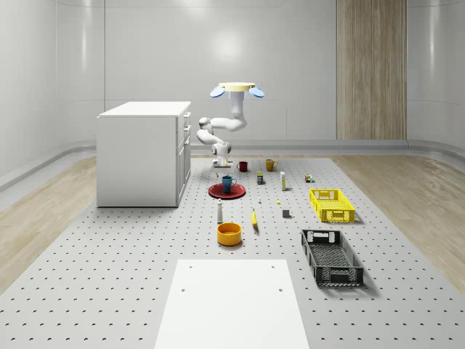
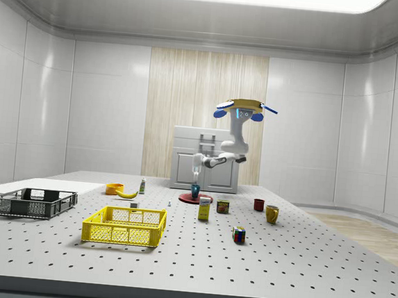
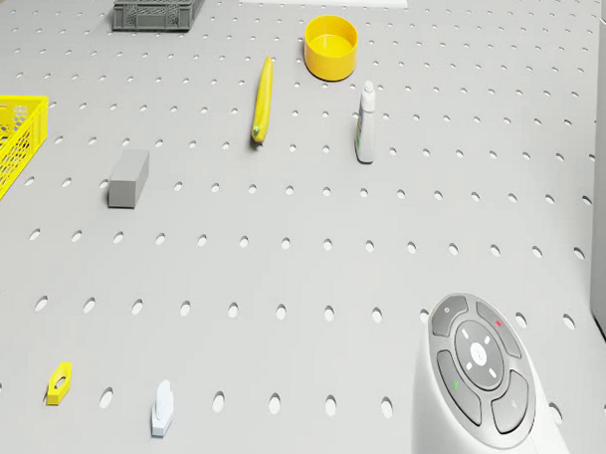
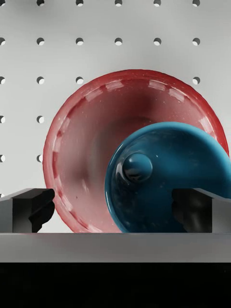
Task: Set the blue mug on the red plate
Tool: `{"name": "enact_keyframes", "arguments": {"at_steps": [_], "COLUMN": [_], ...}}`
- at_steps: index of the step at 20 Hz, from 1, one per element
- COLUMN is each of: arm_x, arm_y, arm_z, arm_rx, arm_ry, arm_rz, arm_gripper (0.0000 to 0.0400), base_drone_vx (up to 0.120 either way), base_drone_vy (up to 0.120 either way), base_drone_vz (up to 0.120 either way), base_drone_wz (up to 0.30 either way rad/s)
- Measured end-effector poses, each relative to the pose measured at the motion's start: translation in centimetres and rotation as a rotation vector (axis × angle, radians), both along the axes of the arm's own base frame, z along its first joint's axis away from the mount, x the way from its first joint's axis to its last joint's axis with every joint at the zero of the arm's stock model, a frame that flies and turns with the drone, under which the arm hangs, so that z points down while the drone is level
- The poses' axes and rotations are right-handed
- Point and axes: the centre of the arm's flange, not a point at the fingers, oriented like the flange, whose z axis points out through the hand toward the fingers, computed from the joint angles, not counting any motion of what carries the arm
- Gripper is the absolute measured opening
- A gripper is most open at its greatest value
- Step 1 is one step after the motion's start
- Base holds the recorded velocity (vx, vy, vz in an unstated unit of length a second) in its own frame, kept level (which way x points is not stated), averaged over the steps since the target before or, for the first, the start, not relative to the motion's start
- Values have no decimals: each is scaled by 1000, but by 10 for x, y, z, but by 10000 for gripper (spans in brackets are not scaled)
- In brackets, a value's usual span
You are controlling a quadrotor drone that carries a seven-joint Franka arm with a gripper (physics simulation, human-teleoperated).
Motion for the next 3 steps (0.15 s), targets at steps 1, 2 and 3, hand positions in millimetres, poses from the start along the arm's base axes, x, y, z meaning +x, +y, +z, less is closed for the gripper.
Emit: {"name": "enact_keyframes", "arguments": {"at_steps": [1,2,3], "arm_x": [0,0,0], "arm_y": [0,0,0], "arm_z": [-2,-3,-4], "arm_rx": [0,0,0], "arm_ry": [0,0,0], "arm_rz": [0,0,0], "arm_gripper": [377,382,385], "base_drone_vx": [0,0,0], "base_drone_vy": [0,0,0], "base_drone_vz": [0,0,0], "base_drone_wz": [0,0,0]}}
